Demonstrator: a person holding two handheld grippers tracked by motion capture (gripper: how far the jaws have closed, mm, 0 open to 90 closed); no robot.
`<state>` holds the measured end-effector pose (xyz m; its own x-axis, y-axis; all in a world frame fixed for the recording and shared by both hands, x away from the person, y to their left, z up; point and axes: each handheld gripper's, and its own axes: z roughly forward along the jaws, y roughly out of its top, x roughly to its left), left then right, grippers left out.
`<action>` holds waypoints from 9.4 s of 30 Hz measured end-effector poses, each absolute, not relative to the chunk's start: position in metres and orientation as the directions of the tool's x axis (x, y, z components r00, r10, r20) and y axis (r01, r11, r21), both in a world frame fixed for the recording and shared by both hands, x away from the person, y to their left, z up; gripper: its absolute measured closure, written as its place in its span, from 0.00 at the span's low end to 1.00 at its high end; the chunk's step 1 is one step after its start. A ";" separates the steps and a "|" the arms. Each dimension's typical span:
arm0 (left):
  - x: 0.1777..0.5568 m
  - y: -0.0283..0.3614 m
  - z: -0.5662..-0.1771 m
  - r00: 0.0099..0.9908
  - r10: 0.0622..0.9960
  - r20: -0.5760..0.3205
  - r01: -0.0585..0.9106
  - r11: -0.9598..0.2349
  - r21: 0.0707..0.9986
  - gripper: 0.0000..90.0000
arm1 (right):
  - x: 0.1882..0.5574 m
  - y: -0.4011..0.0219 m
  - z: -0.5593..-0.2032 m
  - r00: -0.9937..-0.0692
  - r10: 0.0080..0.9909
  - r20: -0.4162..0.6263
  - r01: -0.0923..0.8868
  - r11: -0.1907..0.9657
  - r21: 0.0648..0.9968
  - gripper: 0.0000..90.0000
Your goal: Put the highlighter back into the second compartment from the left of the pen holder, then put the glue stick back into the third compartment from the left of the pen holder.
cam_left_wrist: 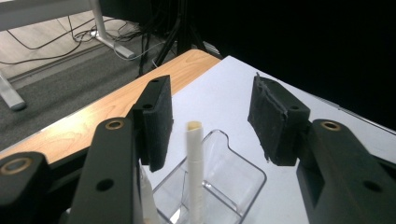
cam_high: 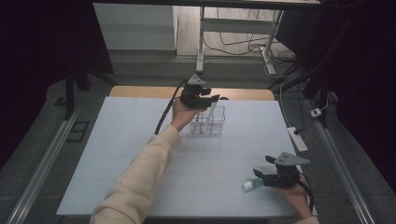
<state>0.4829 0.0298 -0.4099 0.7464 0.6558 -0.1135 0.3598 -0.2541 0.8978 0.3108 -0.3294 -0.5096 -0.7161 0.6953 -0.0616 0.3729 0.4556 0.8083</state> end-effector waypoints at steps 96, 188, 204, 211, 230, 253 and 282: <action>0.264 0.229 -0.506 0.659 0.741 -0.127 0.523 -0.330 0.786 0.39 | 0.317 -0.332 -0.487 -0.768 0.638 -0.050 0.356 0.491 0.795 0.28; 0.256 0.237 -0.514 0.658 0.734 -0.170 0.550 -0.313 0.774 0.39 | 0.314 -0.266 -0.492 -0.997 -0.016 -0.080 -0.040 0.950 0.309 0.67; 0.257 0.236 -0.515 0.656 0.735 -0.172 0.551 -0.310 0.775 0.39 | 0.316 -0.268 -0.485 -0.993 0.011 -0.115 -0.030 0.937 0.348 0.72; 0.257 0.236 -0.515 0.655 0.736 -0.172 0.552 -0.310 0.775 0.39 | 0.323 -0.274 -0.477 -0.986 0.109 -0.129 0.045 0.906 0.422 0.72; 0.258 0.236 -0.515 0.655 0.737 -0.167 0.547 -0.311 0.777 0.39 | 0.334 -0.282 -0.460 -0.947 0.311 -0.078 0.191 0.742 0.643 0.72; 0.258 0.234 -0.514 0.659 0.735 -0.159 0.540 -0.316 0.780 0.38 | 0.342 -0.277 -0.459 -0.866 0.493 -0.081 0.262 0.586 0.767 0.72; 0.259 0.235 -0.514 0.658 0.736 -0.162 0.540 -0.311 0.782 0.38 | 0.357 -0.271 -0.448 -0.749 0.657 -0.086 0.305 0.457 0.836 0.72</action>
